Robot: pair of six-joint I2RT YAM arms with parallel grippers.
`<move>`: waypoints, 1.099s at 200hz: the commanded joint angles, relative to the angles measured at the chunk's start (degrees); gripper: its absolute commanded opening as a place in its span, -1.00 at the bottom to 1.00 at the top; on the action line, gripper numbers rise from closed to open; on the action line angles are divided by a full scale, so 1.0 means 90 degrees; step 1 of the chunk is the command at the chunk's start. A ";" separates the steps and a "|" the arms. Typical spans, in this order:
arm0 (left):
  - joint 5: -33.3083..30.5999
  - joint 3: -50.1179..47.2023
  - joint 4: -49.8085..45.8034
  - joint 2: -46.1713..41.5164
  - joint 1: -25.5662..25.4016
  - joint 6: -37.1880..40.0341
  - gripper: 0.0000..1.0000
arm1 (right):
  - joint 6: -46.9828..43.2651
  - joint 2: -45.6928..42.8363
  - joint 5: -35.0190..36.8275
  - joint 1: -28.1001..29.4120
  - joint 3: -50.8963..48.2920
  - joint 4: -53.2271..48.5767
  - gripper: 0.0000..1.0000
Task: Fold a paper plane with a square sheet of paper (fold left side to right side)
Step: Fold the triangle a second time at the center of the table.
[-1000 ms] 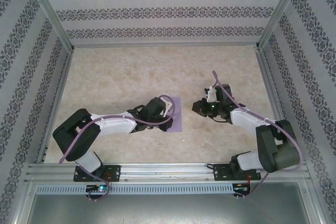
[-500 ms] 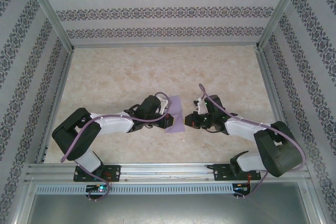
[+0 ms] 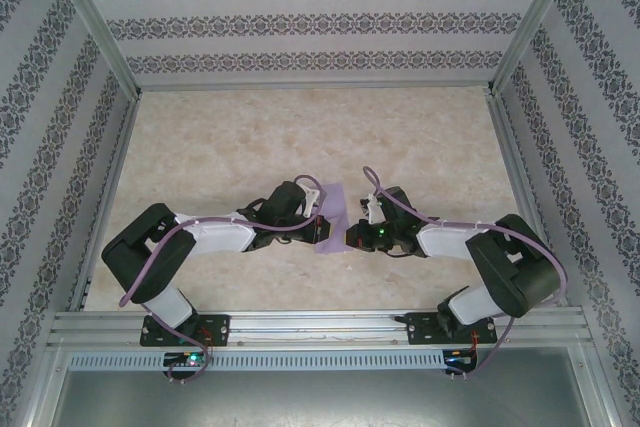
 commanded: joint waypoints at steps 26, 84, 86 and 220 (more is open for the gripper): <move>0.0081 -0.0067 0.0187 0.0124 0.0123 -0.0101 -1.00 | 0.0013 0.0263 0.0331 0.0099 0.0156 -0.0129 -1.00; 0.0414 -0.0202 0.0466 0.0237 0.0325 -0.0156 -1.00 | -0.0275 0.0385 0.0602 0.0158 0.0326 -0.0823 -1.00; 0.0419 -0.0198 0.0470 0.0240 0.0325 -0.0140 -1.00 | -0.0282 0.0388 0.0609 0.0158 0.0324 -0.0824 -1.00; 0.0765 -0.0157 0.0315 0.0539 0.0762 0.0391 -1.00 | -0.0334 0.0552 0.0465 0.0167 0.0466 -0.1000 -1.00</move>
